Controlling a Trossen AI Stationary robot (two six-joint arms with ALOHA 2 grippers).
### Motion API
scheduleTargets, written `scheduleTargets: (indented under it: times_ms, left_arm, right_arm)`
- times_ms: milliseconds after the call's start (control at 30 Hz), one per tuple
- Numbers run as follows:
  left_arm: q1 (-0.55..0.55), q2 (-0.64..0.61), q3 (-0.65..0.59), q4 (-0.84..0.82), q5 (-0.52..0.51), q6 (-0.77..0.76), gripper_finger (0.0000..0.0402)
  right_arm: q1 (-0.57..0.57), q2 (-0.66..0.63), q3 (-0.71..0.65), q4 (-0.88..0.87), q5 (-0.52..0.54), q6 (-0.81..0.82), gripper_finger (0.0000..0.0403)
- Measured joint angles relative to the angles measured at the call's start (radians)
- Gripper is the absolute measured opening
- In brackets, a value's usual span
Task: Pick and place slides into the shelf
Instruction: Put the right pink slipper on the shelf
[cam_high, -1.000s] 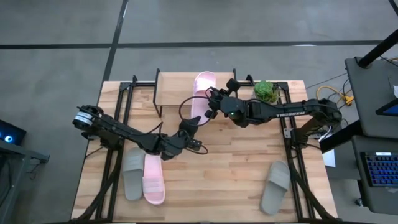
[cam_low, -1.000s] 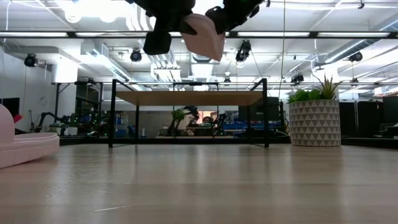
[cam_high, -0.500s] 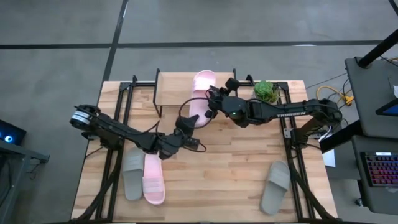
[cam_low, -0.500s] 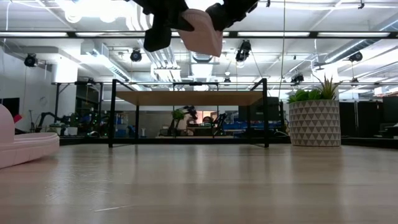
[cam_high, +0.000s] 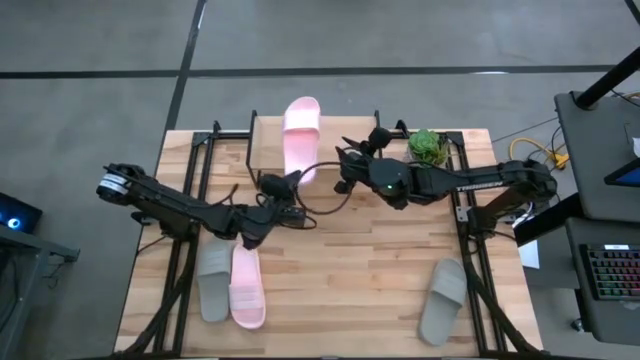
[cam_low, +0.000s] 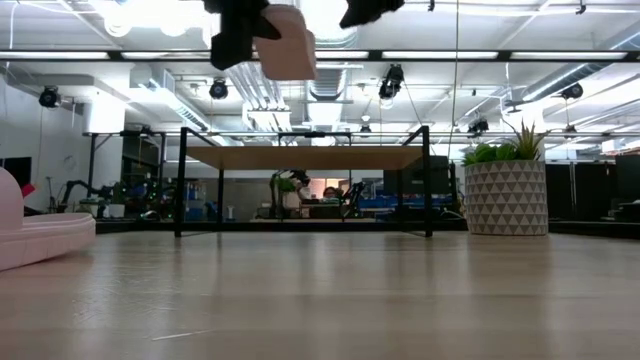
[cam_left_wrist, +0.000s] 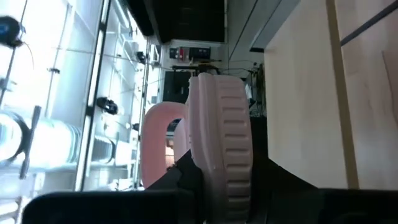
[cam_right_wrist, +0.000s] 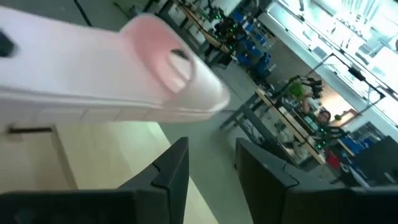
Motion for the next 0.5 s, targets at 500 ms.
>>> scheduleTargets:
  times_ms: [500]
  left_arm:
    - [0.031,-0.291,-0.145,-0.389,0.261,-0.53,0.0044]
  right_arm:
    - [0.053,-0.133,-0.006,-0.151,-0.005,0.075,0.0095]
